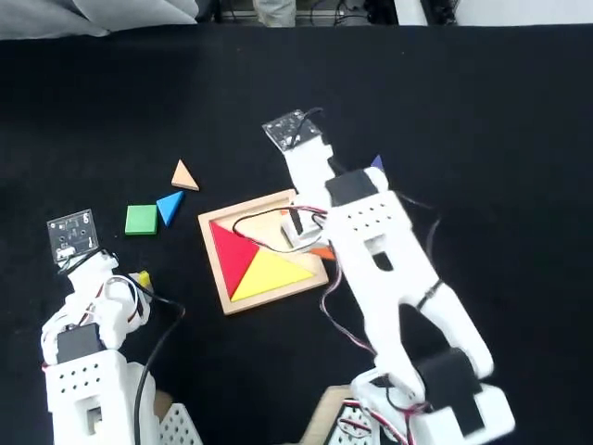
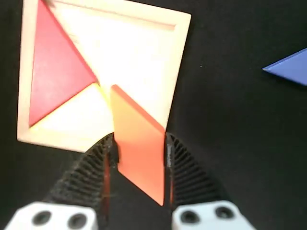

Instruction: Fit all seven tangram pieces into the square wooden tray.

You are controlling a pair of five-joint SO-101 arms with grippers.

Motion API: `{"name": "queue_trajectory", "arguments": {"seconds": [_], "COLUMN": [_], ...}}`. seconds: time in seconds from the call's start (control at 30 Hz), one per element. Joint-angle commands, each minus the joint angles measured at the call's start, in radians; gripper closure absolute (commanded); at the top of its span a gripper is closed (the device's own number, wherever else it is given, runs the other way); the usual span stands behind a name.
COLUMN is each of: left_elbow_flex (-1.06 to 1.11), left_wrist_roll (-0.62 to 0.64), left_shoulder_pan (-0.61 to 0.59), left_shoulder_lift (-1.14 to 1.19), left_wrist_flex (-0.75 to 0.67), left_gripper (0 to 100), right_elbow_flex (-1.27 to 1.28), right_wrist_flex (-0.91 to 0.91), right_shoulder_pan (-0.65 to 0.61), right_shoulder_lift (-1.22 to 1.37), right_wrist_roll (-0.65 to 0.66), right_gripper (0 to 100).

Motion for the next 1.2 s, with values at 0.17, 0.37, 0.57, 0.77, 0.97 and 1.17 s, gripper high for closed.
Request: {"name": "queue_trajectory", "arguments": {"seconds": [0.17, 0.37, 0.57, 0.77, 0.97, 1.17], "left_elbow_flex": [-0.013, -0.013, -0.013, -0.013, -0.012, -0.012], "left_wrist_roll": [0.002, 0.002, 0.002, 0.002, 0.002, 0.002], "left_shoulder_pan": [0.005, 0.007, 0.007, 0.008, 0.008, 0.01], "left_shoulder_lift": [-0.008, -0.008, -0.008, -0.008, -0.008, -0.008], "left_wrist_flex": [-0.015, -0.015, -0.015, -0.015, -0.015, -0.015], "left_gripper": [79, 79, 79, 79, 79, 79], "right_elbow_flex": [-0.102, -0.104, -0.101, -0.101, -0.09, -0.068], "right_wrist_flex": [-0.133, -0.141, -0.149, -0.149, -0.132, -0.126], "right_shoulder_pan": [-0.028, -0.048, -0.046, -0.048, -0.049, -0.109], "right_shoulder_lift": [0.248, 0.262, 0.265, 0.265, 0.265, 0.263], "right_wrist_roll": [-0.204, -0.275, -0.338, -0.342, -0.27, -0.256], "right_gripper": [98.6, 98.6, 98.3, 98.3, 90.3, 82.5]}}
